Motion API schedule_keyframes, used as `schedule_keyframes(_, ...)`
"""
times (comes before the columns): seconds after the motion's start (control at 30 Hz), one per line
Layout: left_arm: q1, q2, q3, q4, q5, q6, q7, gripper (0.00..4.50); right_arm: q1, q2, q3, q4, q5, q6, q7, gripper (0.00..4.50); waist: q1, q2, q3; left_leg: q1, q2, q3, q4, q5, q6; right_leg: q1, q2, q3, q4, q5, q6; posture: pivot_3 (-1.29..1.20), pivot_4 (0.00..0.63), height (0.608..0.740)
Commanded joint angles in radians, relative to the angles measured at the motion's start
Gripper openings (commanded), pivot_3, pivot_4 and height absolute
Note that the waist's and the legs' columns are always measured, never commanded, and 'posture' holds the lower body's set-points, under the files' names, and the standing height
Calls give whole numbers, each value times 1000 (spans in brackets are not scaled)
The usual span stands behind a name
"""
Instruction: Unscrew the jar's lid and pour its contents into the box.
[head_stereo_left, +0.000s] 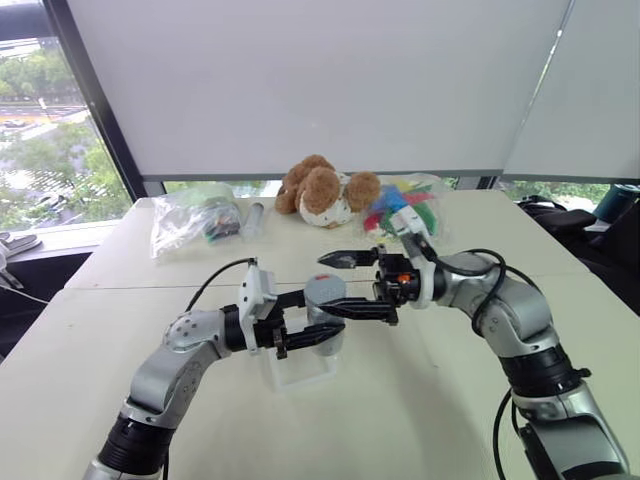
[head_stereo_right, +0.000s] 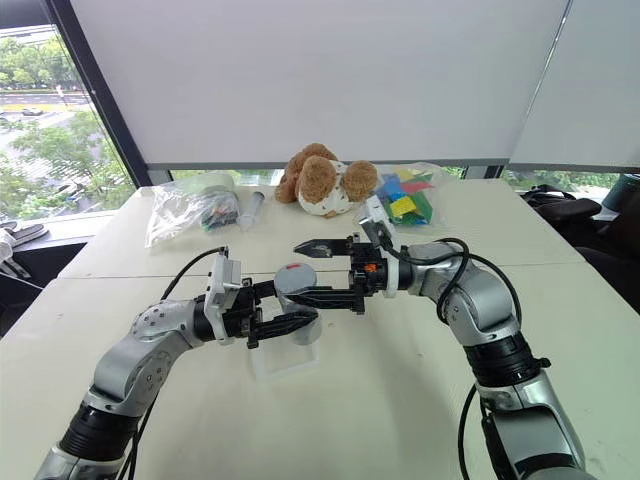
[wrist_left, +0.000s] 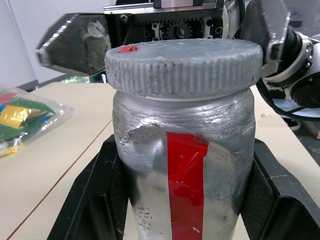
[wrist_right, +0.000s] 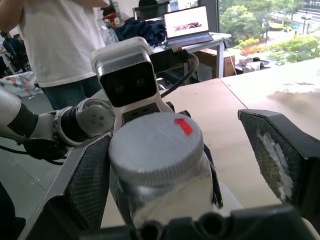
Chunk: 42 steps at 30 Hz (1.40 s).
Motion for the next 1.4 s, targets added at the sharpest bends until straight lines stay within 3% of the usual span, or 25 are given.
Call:
schedule_keyframes(0.03, 6, 10, 20, -37, -11, -32, -16, 2203, 14, -37, -81, -14, 35, -4, 23, 4404, 0, 0, 0, 0, 0, 0, 0, 0, 0, 0, 0, 0, 0, 0, 0, 0, 150, 740)
schedule_keyframes(0.23, 12, 17, 24, -42, -12, -30, -14, 2203, 6, -32, -108, -67, 90, 12, 40, 4404, -2, 0, 0, 0, 0, 0, 0, 0, 0, 0, 0, 0, 0, 0, 0, 0, 150, 740)
schedule_keyframes(0.73, 6, 6, 10, -39, -5, -27, -6, 2203, -91, 60, 75, -74, -58, 46, -90, 4404, 0, 0, 0, 0, 0, 0, 0, 0, 0, 0, 0, 0, 0, 0, 0, 0, 150, 740)
schedule_keyframes(1.07, 8, 0, 3, -38, -3, -28, -3, 2203, -113, 96, 73, 4, -97, 13, -78, 4404, -1, 0, 0, 0, 0, 0, 0, 0, 0, 0, 0, 0, 0, 0, 0, 0, 150, 740)
schedule_keyframes(1.4, 17, 4, 8, -44, -1, -29, 1, 2203, -77, 39, 28, 26, -86, 10, -36, 4404, -1, 0, 0, 0, 0, 0, 0, 0, 0, 0, 0, 0, 0, 0, 0, 0, 150, 740)
